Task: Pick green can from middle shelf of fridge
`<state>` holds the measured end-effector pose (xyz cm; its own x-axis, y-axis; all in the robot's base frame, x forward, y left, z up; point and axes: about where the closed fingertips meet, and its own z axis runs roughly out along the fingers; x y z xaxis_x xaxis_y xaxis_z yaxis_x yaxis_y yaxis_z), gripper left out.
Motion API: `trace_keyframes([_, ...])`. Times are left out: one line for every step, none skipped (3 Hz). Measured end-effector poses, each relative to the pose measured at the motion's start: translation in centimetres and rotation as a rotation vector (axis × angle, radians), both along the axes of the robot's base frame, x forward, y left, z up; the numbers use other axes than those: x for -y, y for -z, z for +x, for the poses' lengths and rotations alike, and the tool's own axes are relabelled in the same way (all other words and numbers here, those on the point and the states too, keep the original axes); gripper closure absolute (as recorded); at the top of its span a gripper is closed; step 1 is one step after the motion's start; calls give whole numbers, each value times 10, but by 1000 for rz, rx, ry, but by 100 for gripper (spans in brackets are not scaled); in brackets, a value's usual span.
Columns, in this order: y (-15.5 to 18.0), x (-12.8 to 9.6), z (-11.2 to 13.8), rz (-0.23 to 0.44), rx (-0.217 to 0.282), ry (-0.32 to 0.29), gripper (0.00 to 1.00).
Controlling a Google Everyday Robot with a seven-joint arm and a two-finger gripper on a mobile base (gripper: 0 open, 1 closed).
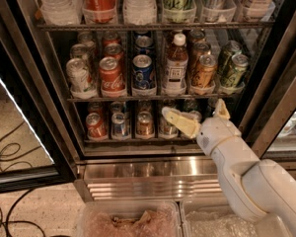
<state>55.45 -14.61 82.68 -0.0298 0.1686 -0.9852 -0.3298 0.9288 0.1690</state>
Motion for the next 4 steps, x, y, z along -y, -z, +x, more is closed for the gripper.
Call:
trace_keyframes([1,8,11,-37,21,65,0])
trace_keyframes([0,8,11,-39,21,67,0])
trace_keyframes([17,28,48,-11,-86,153,0])
trace_keyframes([37,59,76,-12,-181,298,0])
